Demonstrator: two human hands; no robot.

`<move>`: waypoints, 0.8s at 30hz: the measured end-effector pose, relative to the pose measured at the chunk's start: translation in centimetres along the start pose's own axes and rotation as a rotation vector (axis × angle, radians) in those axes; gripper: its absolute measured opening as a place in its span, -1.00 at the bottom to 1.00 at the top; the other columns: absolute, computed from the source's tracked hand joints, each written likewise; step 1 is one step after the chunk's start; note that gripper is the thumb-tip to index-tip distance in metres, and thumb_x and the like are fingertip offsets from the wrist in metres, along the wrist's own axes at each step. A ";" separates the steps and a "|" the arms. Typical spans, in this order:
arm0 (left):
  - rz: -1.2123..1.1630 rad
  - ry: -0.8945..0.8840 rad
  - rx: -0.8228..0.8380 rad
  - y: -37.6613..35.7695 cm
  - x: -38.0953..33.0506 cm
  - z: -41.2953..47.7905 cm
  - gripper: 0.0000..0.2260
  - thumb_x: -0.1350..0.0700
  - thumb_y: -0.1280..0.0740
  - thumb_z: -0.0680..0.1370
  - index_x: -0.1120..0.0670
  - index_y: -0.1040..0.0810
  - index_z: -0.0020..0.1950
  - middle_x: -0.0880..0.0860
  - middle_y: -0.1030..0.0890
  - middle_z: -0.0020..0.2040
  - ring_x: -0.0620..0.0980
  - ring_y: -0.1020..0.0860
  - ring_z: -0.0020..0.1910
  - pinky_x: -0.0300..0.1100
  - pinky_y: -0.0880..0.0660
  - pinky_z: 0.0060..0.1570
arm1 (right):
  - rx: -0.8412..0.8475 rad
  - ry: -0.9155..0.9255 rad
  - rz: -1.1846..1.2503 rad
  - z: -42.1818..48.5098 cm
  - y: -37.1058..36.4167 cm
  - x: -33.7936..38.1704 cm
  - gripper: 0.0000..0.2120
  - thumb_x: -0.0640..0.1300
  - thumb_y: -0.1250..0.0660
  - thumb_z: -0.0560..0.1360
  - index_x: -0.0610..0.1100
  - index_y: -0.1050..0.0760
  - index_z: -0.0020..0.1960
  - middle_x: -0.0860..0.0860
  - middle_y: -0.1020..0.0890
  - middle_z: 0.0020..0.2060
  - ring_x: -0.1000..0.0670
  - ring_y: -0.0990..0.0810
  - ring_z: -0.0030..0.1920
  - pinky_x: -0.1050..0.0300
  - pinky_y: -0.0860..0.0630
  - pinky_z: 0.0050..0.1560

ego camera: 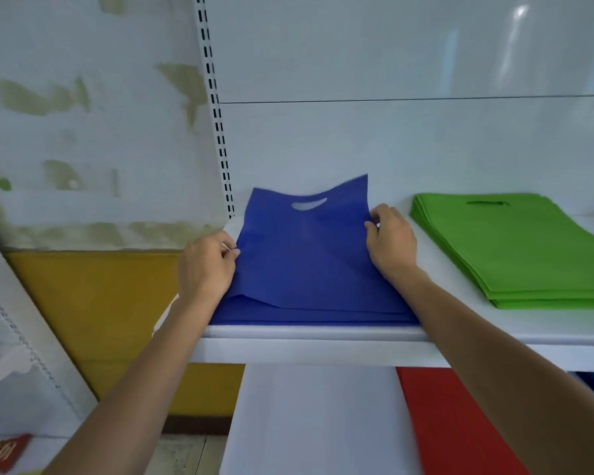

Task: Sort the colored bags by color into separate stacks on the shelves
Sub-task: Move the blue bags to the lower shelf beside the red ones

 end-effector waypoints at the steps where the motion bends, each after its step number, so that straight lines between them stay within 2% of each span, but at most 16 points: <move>1: 0.001 -0.043 -0.036 0.2 -0.2 0.0 -0.92 0.14 -0.34 0.52 0.12 -0.58 -0.05 0.09 -0.66 -0.07 0.11 -0.58 -0.09 -0.18 -0.37 -0.23 | -0.039 0.015 0.025 -0.1 0.5 0.3 -0.82 -0.22 -0.19 0.57 -0.29 -0.43 0.10 -0.20 -0.54 0.03 -0.23 -0.50 -0.02 -0.02 -0.39 -0.11; 5: -0.116 -0.196 -0.124 1.2 -1.7 0.2 -0.93 0.19 -0.29 0.54 0.19 -0.50 -0.04 0.17 -0.63 -0.10 0.20 -0.57 -0.13 -0.10 -0.38 -0.22 | -0.163 0.056 0.154 0.0 4.0 0.7 -0.84 -0.25 -0.16 0.58 -0.32 -0.39 0.10 -0.23 -0.56 -0.08 -0.25 -0.50 -0.15 -0.11 -0.40 -0.19; 7: -0.184 -0.217 -0.147 1.7 -3.0 -0.2 -0.90 0.20 -0.29 0.54 0.19 -0.50 0.02 0.20 -0.62 -0.09 0.21 -0.57 -0.13 -0.08 -0.41 -0.17 | -0.191 0.075 0.199 0.0 6.4 0.1 -0.83 -0.27 -0.17 0.57 -0.33 -0.36 0.12 -0.19 -0.53 -0.17 -0.21 -0.46 -0.22 -0.08 -0.37 -0.21; 10: -0.281 -0.243 -0.142 1.5 -6.7 -1.6 -0.84 0.19 -0.29 0.54 0.16 -0.53 0.10 0.17 -0.61 -0.08 0.14 -0.55 -0.17 -0.15 -0.38 -0.13 | -0.233 0.071 0.225 -0.2 10.7 -2.2 -0.74 -0.30 -0.18 0.55 -0.31 -0.32 0.23 -0.08 -0.47 -0.21 -0.11 -0.41 -0.26 0.06 -0.32 -0.24; 13: -0.372 -0.311 -0.034 -0.6 -11.8 -3.1 -0.87 0.22 -0.30 0.53 0.14 -0.59 0.04 0.15 -0.63 -0.09 0.09 -0.57 -0.15 -0.19 -0.39 -0.10 | -0.275 0.047 0.168 -1.2 15.7 -6.5 -0.65 -0.33 -0.16 0.54 -0.23 -0.31 0.32 -0.14 -0.51 -0.12 -0.13 -0.46 -0.17 0.21 -0.24 -0.22; 16: -0.420 -0.399 0.105 -3.5 -18.1 -6.0 -0.86 0.25 -0.30 0.52 0.15 -0.63 0.02 0.12 -0.65 -0.03 0.09 -0.59 -0.08 -0.24 -0.40 -0.05 | -0.317 0.041 0.007 -3.3 21.5 -12.6 -0.67 -0.35 -0.16 0.52 -0.25 -0.41 0.28 -0.19 -0.53 0.12 -0.19 -0.51 0.08 0.12 -0.34 0.04; 20: -0.515 -0.514 0.250 -7.2 -27.7 -12.1 -0.83 0.27 -0.29 0.52 0.15 -0.62 0.04 0.09 -0.64 0.02 0.06 -0.58 -0.09 -0.26 -0.39 -0.04 | -0.326 -0.083 -0.169 -7.5 29.8 -21.4 -0.71 -0.32 -0.15 0.55 -0.28 -0.45 0.25 -0.19 -0.50 0.18 -0.18 -0.49 0.13 0.20 -0.33 0.05; 24: -0.626 -0.601 0.416 -10.9 -37.7 -20.0 -0.85 0.28 -0.33 0.50 0.20 -0.63 0.02 0.13 -0.66 -0.05 0.03 -0.59 -0.14 -0.38 -0.33 -0.12 | -0.345 -0.230 -0.290 -13.5 39.0 -29.4 -0.71 -0.28 -0.21 0.54 -0.30 -0.45 0.25 -0.22 -0.50 0.17 -0.22 -0.49 0.08 0.10 -0.33 0.14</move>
Point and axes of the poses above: each hand's wrist, its own z-axis towards the middle knuckle, its own y-axis out of the back of the hand, x = y × z, the point moved 3 cm from there along z, towards the middle knuckle
